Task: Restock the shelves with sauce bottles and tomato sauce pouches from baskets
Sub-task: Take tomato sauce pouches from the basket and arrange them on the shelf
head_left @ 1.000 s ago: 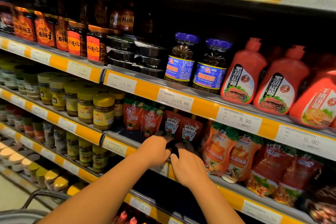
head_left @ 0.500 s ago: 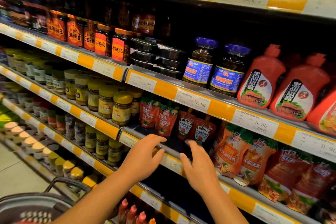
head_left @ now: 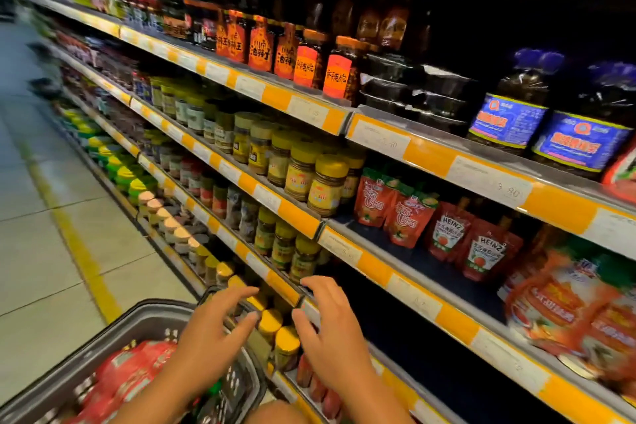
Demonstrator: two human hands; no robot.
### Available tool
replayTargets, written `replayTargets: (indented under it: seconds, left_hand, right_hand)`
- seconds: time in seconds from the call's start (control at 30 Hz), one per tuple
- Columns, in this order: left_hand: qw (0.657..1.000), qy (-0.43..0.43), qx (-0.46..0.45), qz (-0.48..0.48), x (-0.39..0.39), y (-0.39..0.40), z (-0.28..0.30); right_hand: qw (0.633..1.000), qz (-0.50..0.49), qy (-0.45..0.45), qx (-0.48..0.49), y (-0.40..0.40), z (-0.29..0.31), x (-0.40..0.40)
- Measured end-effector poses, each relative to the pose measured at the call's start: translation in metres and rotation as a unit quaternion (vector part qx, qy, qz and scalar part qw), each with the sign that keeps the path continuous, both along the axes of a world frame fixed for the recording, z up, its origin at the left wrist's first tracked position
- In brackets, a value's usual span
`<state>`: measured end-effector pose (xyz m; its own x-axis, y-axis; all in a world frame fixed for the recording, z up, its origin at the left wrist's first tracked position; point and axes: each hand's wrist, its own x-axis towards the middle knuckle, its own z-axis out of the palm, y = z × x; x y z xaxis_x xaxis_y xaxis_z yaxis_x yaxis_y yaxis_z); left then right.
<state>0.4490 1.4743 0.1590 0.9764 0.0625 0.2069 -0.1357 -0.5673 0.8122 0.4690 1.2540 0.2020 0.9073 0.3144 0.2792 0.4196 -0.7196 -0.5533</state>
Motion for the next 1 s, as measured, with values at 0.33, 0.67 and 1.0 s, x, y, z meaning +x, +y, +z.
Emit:
replayTargets:
  seconds: [0.33, 0.67, 1.0]
  left_hand:
    - [0.981, 0.07, -0.004, 0.183, -0.104, 0.139, -0.084]
    - [0.924, 0.169, 0.007, 0.344, -0.178, 0.206, -0.145]
    - [0.911, 0.262, 0.077, 0.309, -0.204, 0.218, -0.188]
  right_hand:
    - [0.977, 0.1, 0.183, -0.051, 0.128, -0.075, -0.029]
    - [0.949, 0.159, 0.268, -0.052, 0.228, -0.153, -0.067]
    - [0.948, 0.158, 0.26, -0.091, 0.259, -0.206, -0.084]
